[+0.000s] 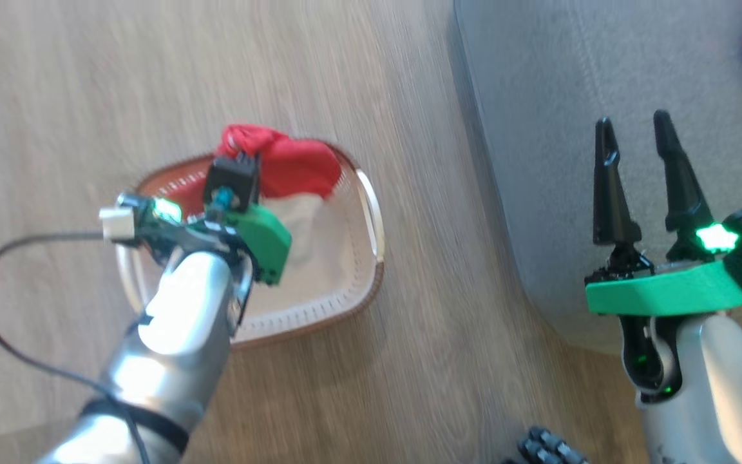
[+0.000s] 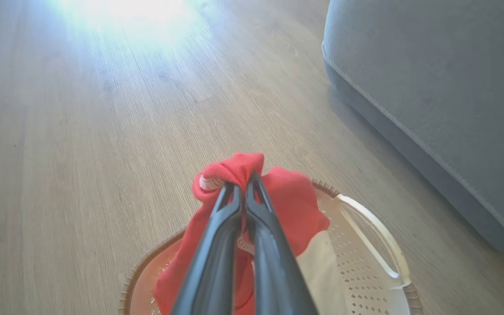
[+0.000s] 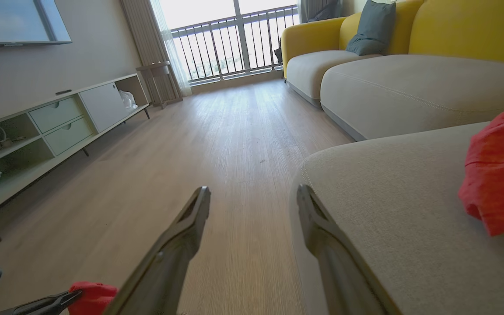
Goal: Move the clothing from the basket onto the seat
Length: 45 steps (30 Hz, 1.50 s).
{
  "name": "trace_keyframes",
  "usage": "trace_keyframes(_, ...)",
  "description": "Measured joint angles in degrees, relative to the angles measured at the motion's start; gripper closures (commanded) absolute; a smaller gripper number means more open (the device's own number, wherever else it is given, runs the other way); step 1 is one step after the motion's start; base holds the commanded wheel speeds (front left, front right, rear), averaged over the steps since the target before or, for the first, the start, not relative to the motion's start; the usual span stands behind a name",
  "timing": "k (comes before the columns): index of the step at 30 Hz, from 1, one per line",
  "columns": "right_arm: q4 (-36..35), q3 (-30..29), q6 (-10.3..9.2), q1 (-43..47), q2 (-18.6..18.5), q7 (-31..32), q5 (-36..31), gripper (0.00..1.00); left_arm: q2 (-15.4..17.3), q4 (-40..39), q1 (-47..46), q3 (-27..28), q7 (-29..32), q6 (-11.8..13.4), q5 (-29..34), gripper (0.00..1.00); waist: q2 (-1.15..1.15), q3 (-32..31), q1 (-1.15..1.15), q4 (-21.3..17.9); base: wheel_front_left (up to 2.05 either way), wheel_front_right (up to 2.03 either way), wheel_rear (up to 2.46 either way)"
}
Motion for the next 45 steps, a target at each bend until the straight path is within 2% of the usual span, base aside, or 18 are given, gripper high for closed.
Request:
trace_keyframes(6,1.7,0.2,0.0,3.4,0.0,0.0,-0.9,0.0,0.1,-11.4,8.6,3.4,0.0,-1.4,1.6,1.0,0.0,-7.2,0.0,2.2,0.0,0.0,0.0)
trace_keyframes(20,4.2,1.2,0.0,8.6,0.0,0.0,-1.3,0.0,-0.6,-29.8,17.7,7.2,0.0,-3.0,4.6,1.0,0.0,-19.1,0.0,5.7,0.0,0.0,0.0)
trace_keyframes(27,5.0,1.9,0.0,11.0,0.0,0.0,-1.3,0.0,-0.8,-38.2,21.4,9.3,0.0,-3.0,4.4,1.0,0.0,-24.5,0.0,6.7,0.0,0.0,0.0)
trace_keyframes(34,5.2,2.2,0.0,12.1,0.0,0.0,-1.2,0.0,-0.8,-47.0,22.1,9.3,-0.1,-2.4,4.4,1.0,0.0,-26.8,0.0,7.3,0.0,0.0,0.0)
trace_keyframes(45,5.1,1.7,0.0,12.3,0.0,0.0,-1.2,0.0,-0.8,-53.2,22.1,7.0,-0.1,-3.0,4.0,1.0,-0.01,-27.5,0.0,8.4,0.0,0.0,0.0)
